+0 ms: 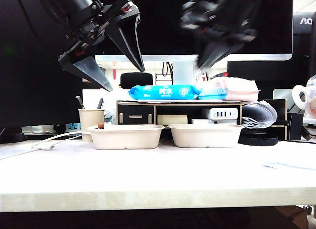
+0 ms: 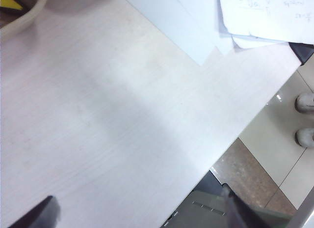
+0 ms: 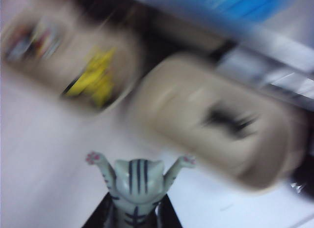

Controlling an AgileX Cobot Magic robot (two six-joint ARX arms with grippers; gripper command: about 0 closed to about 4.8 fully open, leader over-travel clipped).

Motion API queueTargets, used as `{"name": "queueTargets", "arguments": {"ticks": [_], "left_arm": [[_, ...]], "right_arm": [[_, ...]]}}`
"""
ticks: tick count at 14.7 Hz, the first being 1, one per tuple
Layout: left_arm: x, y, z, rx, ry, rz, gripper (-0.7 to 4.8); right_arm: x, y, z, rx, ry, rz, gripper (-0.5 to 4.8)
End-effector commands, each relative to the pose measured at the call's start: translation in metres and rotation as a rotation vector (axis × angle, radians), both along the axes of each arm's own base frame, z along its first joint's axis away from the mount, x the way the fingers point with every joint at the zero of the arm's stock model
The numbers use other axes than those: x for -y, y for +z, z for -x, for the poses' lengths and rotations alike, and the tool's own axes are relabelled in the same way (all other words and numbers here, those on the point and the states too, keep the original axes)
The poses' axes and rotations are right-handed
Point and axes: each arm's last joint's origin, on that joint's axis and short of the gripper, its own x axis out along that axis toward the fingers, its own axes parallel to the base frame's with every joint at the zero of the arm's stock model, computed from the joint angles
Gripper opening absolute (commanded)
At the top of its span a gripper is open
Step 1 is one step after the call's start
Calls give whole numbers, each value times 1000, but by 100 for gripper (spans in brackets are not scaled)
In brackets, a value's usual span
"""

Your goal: Put the dolls with similar sizes into the same paper box, while dolls with different sizes go into separate paper boxes.

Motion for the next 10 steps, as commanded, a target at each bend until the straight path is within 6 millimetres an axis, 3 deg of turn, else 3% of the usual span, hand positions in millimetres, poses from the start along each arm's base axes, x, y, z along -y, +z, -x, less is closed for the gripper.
{"name": "queueTargets", "arguments": {"ticks": [1, 2, 4, 6, 10], "left_arm": [[0, 3, -1, 21, -2, 9, 462], [0, 3, -2, 29, -1, 13, 462], [1, 4, -3, 48, 0, 24, 462], [1, 4, -3, 51, 0, 26, 462], [0, 4, -4, 61, 11, 14, 462]], "right_arm": [[27, 21, -18, 70, -55, -53, -1], [46, 29, -34, 123, -96, -86, -1], [59, 27, -50, 116, -109, -106, -1], [60, 15, -61, 87, -105, -112, -1], [43, -37, -84, -62, -36, -129, -1]]}}
